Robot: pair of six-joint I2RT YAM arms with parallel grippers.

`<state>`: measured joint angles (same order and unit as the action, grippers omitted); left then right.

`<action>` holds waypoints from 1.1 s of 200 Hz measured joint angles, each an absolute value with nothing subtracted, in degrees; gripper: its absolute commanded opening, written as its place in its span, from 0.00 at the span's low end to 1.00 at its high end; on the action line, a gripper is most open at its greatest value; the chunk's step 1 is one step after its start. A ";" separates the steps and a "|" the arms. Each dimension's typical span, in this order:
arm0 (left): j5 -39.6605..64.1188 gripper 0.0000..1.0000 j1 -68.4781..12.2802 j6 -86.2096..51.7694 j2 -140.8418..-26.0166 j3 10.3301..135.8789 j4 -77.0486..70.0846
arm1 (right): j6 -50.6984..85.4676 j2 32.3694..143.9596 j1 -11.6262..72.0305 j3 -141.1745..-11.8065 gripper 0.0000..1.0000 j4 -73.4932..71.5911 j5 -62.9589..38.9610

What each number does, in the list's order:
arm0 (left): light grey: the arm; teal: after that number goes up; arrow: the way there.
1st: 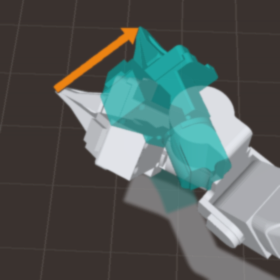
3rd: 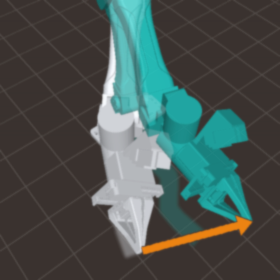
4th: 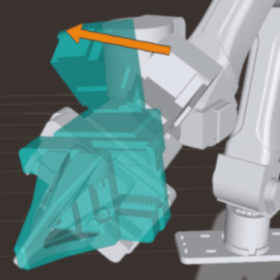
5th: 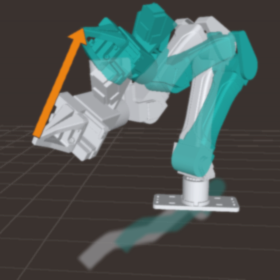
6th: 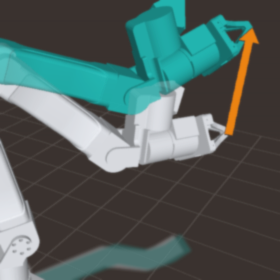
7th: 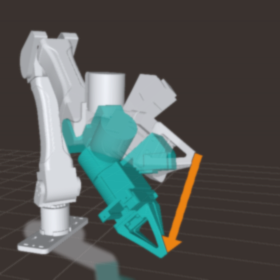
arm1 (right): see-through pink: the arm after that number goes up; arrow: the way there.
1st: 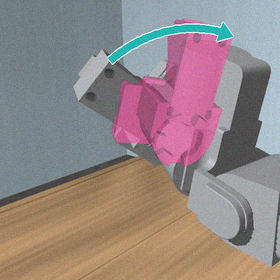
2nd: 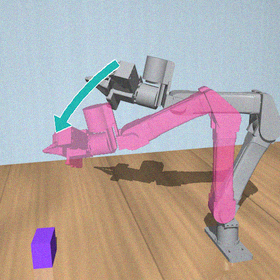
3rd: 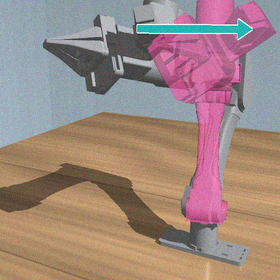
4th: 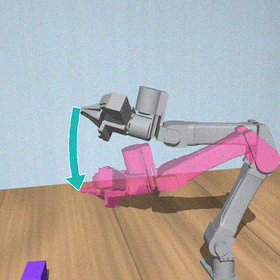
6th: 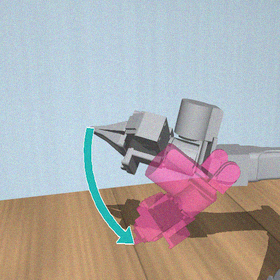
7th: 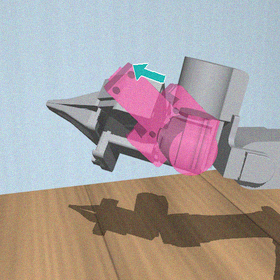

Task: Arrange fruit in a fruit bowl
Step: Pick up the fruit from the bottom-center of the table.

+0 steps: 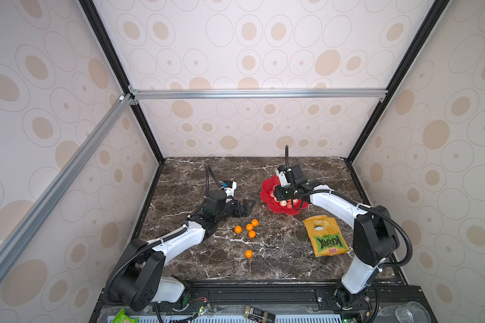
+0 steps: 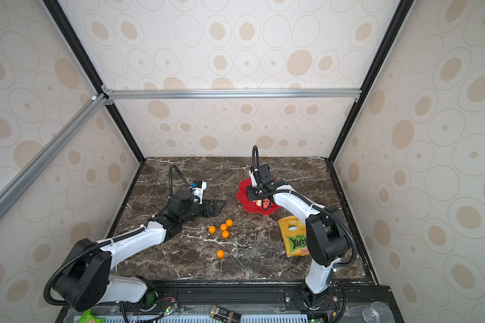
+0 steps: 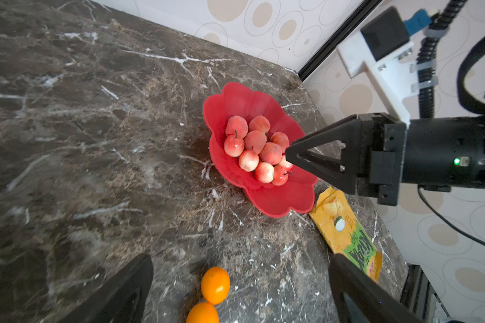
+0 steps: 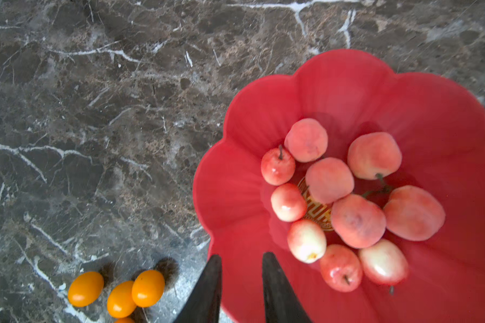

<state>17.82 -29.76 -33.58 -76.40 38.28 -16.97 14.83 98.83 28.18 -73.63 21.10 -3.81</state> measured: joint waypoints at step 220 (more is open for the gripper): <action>14.37 0.99 -29.93 -43.24 -42.44 29.06 18.28 | 36.51 95.55 56.40 -71.16 0.48 39.40 -1.41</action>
<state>14.37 -29.93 -43.24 -42.44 29.06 18.28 36.51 95.55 56.40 -71.16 39.40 -1.41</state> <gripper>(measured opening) 0.986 0.464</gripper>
